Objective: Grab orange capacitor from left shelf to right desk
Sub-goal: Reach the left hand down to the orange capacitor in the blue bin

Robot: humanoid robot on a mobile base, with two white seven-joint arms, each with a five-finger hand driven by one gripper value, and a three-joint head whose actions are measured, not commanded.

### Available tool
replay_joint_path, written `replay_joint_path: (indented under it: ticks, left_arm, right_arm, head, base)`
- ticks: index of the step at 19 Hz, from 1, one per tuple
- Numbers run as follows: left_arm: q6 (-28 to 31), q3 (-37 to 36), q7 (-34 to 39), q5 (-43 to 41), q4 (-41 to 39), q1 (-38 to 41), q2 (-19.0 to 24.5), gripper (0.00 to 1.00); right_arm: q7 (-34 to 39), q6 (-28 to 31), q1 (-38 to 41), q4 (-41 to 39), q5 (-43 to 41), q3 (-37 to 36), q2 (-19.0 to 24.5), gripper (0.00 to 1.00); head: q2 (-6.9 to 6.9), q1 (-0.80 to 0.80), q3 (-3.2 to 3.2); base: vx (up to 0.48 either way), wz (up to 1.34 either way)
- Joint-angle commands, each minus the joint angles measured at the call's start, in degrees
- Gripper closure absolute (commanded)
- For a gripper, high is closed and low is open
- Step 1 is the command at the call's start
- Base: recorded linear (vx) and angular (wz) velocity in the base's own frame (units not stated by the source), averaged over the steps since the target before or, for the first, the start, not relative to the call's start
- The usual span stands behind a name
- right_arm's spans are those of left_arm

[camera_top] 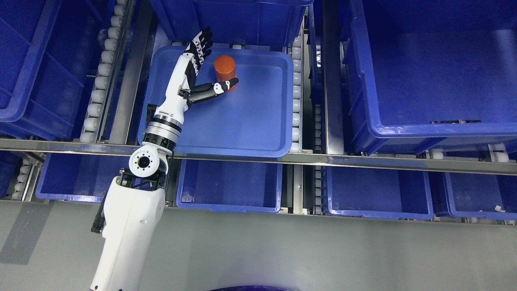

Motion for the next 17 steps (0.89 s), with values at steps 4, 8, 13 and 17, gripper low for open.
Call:
replay_joint_path:
  ticks: [4, 8, 13, 17]
  left_arm:
    - [0.03, -1.93, -1.85, -2.56, 9.33, -4.18, 1.62, 0.05]
    - [0.03, -1.93, -2.11, -2.56, 10.2, -4.28, 1.88, 0.11]
    - [0.03, -1.66, -7.47, -2.48, 10.47, -4.19, 1.44, 0.21]
    - [-0.15, -1.23, -7.48, -2.48, 11.17, -4.19, 1.26, 0.33]
  right_arm:
    - [0.01, 0.03, -0.09, -1.93, 0.0, -0.61, -1.0, 0.0]
    - [0.01, 0.03, -0.09, -1.93, 0.0, -0.61, -1.0, 0.0]
    - [0.01, 0.03, -0.09, -1.93, 0.0, -0.61, -1.0, 0.0]
    - [0.01, 0.03, -0.09, -1.93, 0.0, -0.61, -1.0, 0.0]
  head:
    - [0.0, 0.0, 0.0]
    - [0.0, 0.0, 0.0]
    - [0.0, 0.0, 0.0]
    - [0.0, 0.0, 0.0]
  base:
    - [0.0, 0.0]
    - [0.0, 0.0]
    - [0.0, 0.0]
    - [0.0, 0.0]
